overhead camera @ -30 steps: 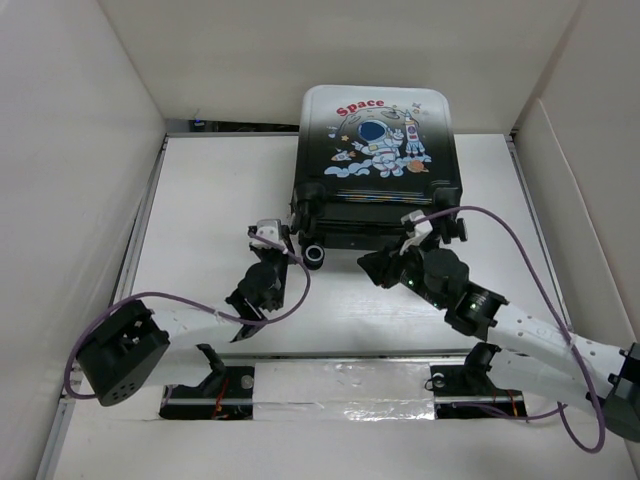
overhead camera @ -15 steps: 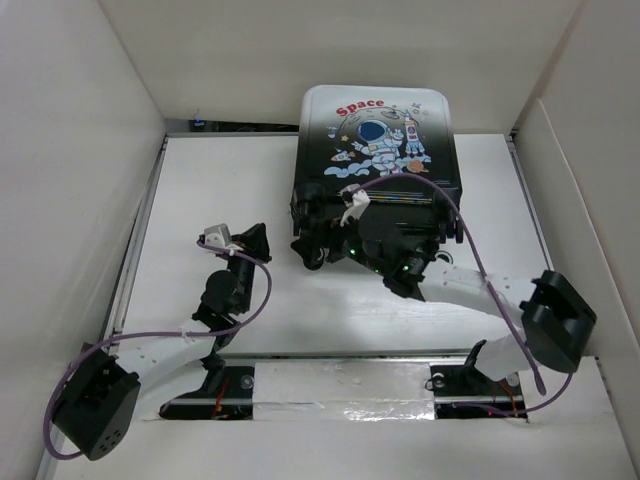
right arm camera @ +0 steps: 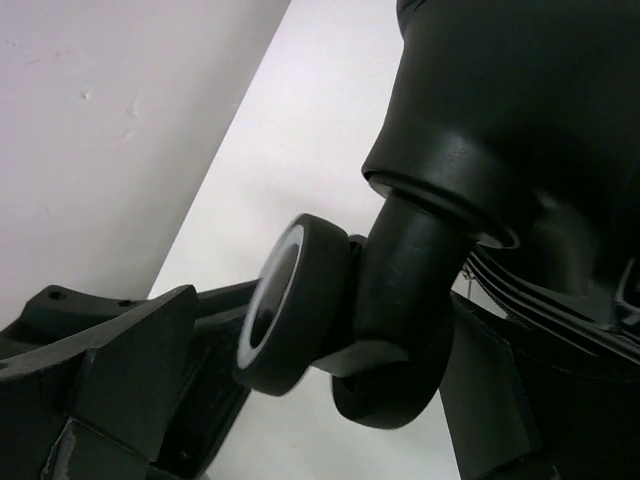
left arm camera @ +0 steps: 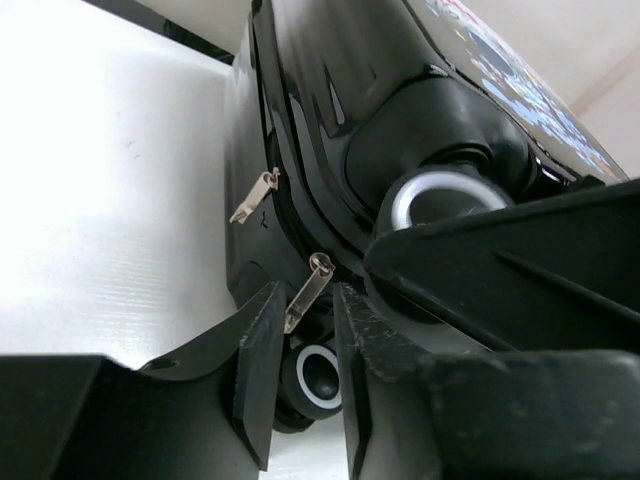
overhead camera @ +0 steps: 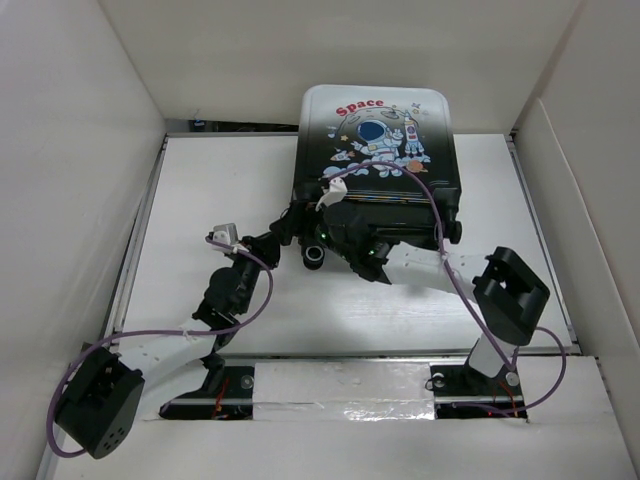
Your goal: Pack the luggage
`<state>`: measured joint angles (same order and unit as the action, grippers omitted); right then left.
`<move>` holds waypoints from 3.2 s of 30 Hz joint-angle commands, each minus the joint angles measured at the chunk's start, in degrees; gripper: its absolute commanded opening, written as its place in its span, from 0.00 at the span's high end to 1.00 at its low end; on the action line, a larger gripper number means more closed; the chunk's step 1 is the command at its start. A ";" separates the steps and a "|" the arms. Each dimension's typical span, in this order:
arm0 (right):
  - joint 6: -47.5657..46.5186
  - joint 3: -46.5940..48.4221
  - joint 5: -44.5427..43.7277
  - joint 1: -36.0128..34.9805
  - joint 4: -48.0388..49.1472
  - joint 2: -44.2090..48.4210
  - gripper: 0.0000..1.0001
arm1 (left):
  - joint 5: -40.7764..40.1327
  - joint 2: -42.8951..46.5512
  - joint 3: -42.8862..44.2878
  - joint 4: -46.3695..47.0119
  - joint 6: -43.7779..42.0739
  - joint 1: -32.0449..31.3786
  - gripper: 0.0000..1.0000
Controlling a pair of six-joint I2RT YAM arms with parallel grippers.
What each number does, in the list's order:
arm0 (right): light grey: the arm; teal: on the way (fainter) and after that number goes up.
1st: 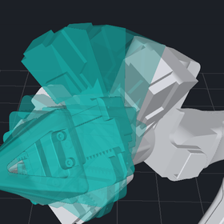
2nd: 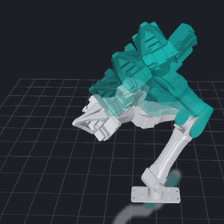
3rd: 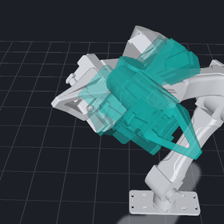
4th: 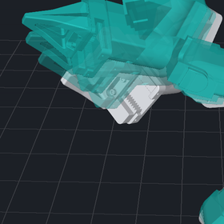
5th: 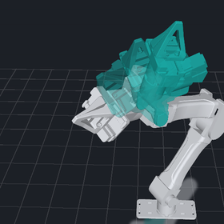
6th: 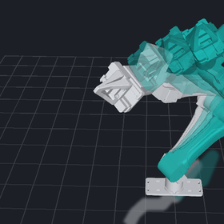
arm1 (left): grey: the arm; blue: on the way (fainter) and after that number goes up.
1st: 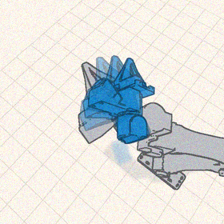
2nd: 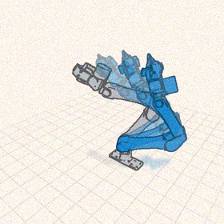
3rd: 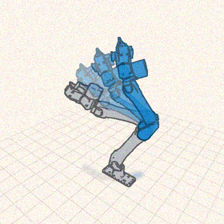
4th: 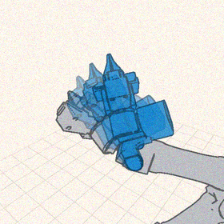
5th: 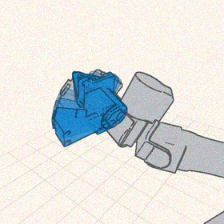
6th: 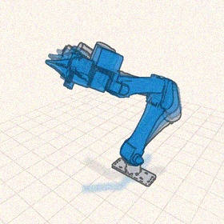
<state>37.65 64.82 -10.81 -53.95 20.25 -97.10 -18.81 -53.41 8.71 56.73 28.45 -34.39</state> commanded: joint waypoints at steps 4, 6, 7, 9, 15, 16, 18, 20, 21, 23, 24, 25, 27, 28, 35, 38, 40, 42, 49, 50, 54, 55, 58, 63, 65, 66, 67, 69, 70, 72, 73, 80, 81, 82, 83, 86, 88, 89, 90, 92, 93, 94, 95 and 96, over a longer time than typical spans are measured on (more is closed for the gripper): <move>3.05 0.50 -3.16 1.92 5.06 1.11 0.68 | 4.13 -0.56 2.01 -0.39 -1.98 0.20 0.66; 2.26 -1.70 -3.95 1.92 5.85 2.96 0.93 | 6.48 -1.87 2.89 -0.66 -2.87 0.20 0.60; 1.82 -4.15 -3.70 1.92 6.20 4.80 0.97 | 7.90 -2.66 3.24 -0.39 -3.48 0.20 0.58; 0.68 -6.45 -2.56 1.92 6.82 6.74 1.00 | 12.01 -4.94 4.38 -0.39 -5.15 0.20 0.57; -1.87 -11.99 -0.44 2.45 6.73 13.77 1.00 | 13.71 -12.42 5.80 2.68 -4.81 0.20 0.58; -2.57 -14.52 0.08 2.45 6.38 17.35 1.00 | 16.06 -14.08 5.97 3.64 -5.94 0.20 0.58; -2.84 -15.24 0.52 2.45 6.47 18.17 1.00 | 16.78 -14.61 6.14 3.65 -6.12 0.20 0.58; -3.28 -17.35 0.88 2.45 5.94 20.89 1.00 | 17.93 -15.84 5.36 5.49 -7.00 -0.93 0.57; -3.20 -18.31 0.79 2.45 6.11 21.94 1.00 | 16.71 -16.20 5.09 7.24 -7.35 -1.72 0.53; -3.46 -20.34 0.96 2.45 6.03 24.49 1.00 | 17.04 -18.21 5.44 8.65 -8.14 -2.43 0.50; -3.55 -20.61 1.14 2.97 5.77 25.02 1.00 | 17.40 -19.18 5.70 10.31 -8.23 -2.43 0.49; -3.90 -20.78 1.66 2.98 5.50 25.55 1.00 | 17.75 -19.97 6.14 10.68 -8.06 -2.43 0.49; -4.16 -21.05 2.28 2.98 5.24 26.61 1.00 | 17.84 -21.65 6.67 13.56 -7.45 -2.43 0.49; -4.42 -20.96 2.63 2.98 4.80 26.79 1.00 | 18.10 -22.87 6.84 14.37 -7.35 -2.43 0.49; -4.51 -21.22 3.95 3.50 5.32 27.05 1.00 | 17.05 -28.33 11.59 14.72 -8.58 -2.43 0.51; -4.60 -21.05 4.65 3.50 5.50 26.79 1.00 | 16.79 -30.08 13.17 15.34 -9.02 -2.43 0.52; -4.51 -20.96 4.83 3.50 5.68 26.44 1.00 | 17.14 -31.14 14.05 15.34 -9.46 -2.43 0.52; -4.60 -20.78 5.09 3.50 5.68 26.26 1.00 | 16.53 -32.20 14.58 15.69 -9.64 -2.43 0.53; -5.13 -20.78 5.97 3.50 5.50 25.91 0.81 | 14.06 -34.48 15.72 16.48 -11.13 -2.43 0.63; -5.13 -20.87 6.06 3.50 5.59 25.91 0.79 | 14.24 -35.44 16.42 16.57 -11.22 -2.43 0.64; -5.57 -20.35 6.24 3.50 4.80 25.73 0.54 | 15.03 -36.94 16.78 17.01 -10.78 -2.43 0.70; -5.83 -20.26 6.15 3.50 4.54 25.65 0.50 | 14.85 -37.29 16.78 17.01 -10.69 -2.43 0.72; -5.92 -19.82 7.02 3.50 4.53 24.68 0.42 | 14.15 -38.08 16.78 17.36 -10.69 -2.43 0.84; -6.01 -18.24 8.43 3.50 4.45 21.96 0.25 | 13.53 -38.18 16.52 18.23 -10.78 -2.43 1.00; -6.09 -17.27 7.56 3.50 4.80 20.30 0.19 | 13.71 -37.91 15.82 18.42 -10.69 -2.43 1.00; -6.10 -16.66 7.56 3.50 4.71 19.67 0.15 | 13.80 -37.82 15.46 19.29 -10.34 -2.43 1.00; -6.18 -15.87 7.21 3.50 3.84 18.97 0.13 | 13.97 -37.74 15.02 19.73 -10.17 -2.43 1.00; -6.36 -13.15 5.45 3.50 2.78 16.78 0.09 | 14.06 -37.30 13.97 20.78 -9.64 -2.43 1.00; -6.53 -12.27 4.58 3.50 1.82 15.98 0.08 | 14.15 -37.12 13.62 21.05 -9.46 -2.43 1.00; -6.54 -9.55 2.03 3.50 1.02 13.88 0.05 | 14.06 -36.33 13.00 21.40 -9.46 -2.43 1.00; -6.88 -8.75 1.58 3.50 0.85 13.08 0.05 | 13.89 -35.98 12.74 21.49 -9.46 -2.43 1.00; -4.69 -3.12 -4.64 3.50 -1.88 7.63 0.06 | 12.48 -34.57 12.03 21.93 -9.73 -2.43 1.00; -4.25 -3.20 -5.44 3.50 -1.88 7.19 0.07 | 12.31 -34.66 11.86 22.28 -9.73 -2.43 1.00; -4.16 -2.25 -5.45 4.29 -2.58 6.75 0.07 | 12.30 -34.92 11.68 22.72 -9.55 -2.43 1.00; -4.42 -1.37 -4.76 4.30 -3.28 5.27 0.09 | 12.48 -35.18 11.33 23.33 -9.12 -1.74 1.00; -6.01 3.89 -4.66 4.30 -9.43 1.93 0.13 | 12.74 -35.71 11.07 24.31 -8.59 -1.12 1.00; -6.18 4.44 -4.92 4.30 -10.67 1.39 0.17 | 12.57 -35.63 10.98 24.39 -8.50 -0.59 1.00; -6.10 4.09 -5.45 4.30 -10.50 1.39 0.20 | 12.39 -35.36 10.98 24.31 -8.58 -0.59 1.00; -6.01 3.05 -5.71 4.30 -10.32 1.73 0.32 | 12.39 -35.36 11.06 23.87 -8.67 -0.59 1.00; -6.01 1.90 -8.16 4.30 -10.14 2.35 0.49 | 12.57 -35.01 11.42 23.69 -8.93 -0.07 1.00; -6.18 1.02 -8.79 4.30 -10.14 3.14 0.69 | 12.39 -35.01 11.59 23.26 -9.11 -0.06 1.00; -6.36 0.67 -9.57 4.30 -10.40 3.67 0.81 | 12.04 -34.84 11.85 22.82 -9.55 -0.06 1.00; -6.62 0.14 -10.71 4.30 -10.32 4.19 0.91 | 11.78 -34.75 12.47 22.29 -9.72 -0.06 1.00; -7.06 -1.08 -11.16 4.30 -10.14 4.90 1.00 | 11.43 -34.57 12.73 20.98 -10.07 -0.06 1.00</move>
<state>32.53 65.82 -16.53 -50.30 10.72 -94.15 -5.30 -90.65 20.23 74.65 19.79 -35.11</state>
